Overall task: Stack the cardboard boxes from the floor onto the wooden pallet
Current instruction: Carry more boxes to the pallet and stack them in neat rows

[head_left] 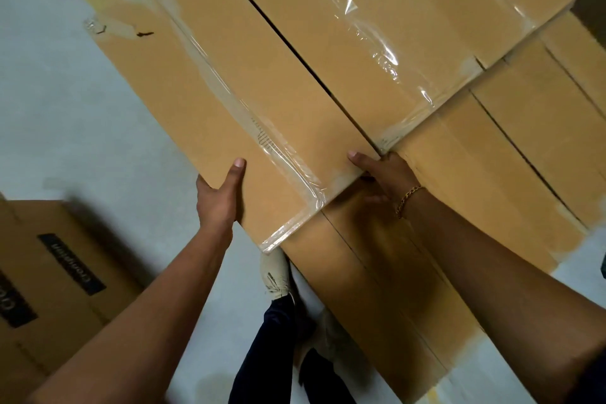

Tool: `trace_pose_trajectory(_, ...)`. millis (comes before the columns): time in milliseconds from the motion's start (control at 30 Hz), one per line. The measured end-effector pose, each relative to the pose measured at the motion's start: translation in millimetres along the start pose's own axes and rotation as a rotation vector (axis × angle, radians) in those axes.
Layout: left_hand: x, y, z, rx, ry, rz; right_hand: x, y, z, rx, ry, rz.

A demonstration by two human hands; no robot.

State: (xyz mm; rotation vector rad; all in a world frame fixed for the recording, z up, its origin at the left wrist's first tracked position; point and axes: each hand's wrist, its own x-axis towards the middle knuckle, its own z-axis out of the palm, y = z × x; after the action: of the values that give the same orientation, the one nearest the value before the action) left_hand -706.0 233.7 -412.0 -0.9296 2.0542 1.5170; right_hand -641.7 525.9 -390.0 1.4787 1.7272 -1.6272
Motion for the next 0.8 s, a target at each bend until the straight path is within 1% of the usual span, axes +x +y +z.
trace_pose_trajectory(100,-7,7,-6,0.007,-0.025,0.011,-11,-3,-10,-0.021,0.03,-0.03)
trace_pose_trajectory(167,-15,12,-15,0.049,-0.012,0.019,-24,-3,-17,-0.085,0.074,-0.094)
trace_pose_trajectory(267,-38,18,-34,0.094,0.003,0.071,-48,3,-26,-0.172,0.139,-0.176)
trace_pose_trajectory(333,-61,20,-53,0.116,0.01,0.12,-71,5,-27,-0.234,0.128,-0.217)
trace_pose_trajectory(467,-122,20,-102,0.145,0.024,0.207,-134,3,-18,-0.307,0.033,-0.309)
trace_pose_trajectory(533,-153,15,-131,0.169,0.035,0.206,-167,1,-8,-0.339,-0.037,-0.369)
trace_pose_trajectory(633,-192,9,-176,0.136,0.045,0.202,-214,-1,12,-0.389,-0.138,-0.438)
trace_pose_trajectory(800,-257,10,-261,0.142,0.09,0.282,-289,-6,58,-0.448,-0.335,-0.485)
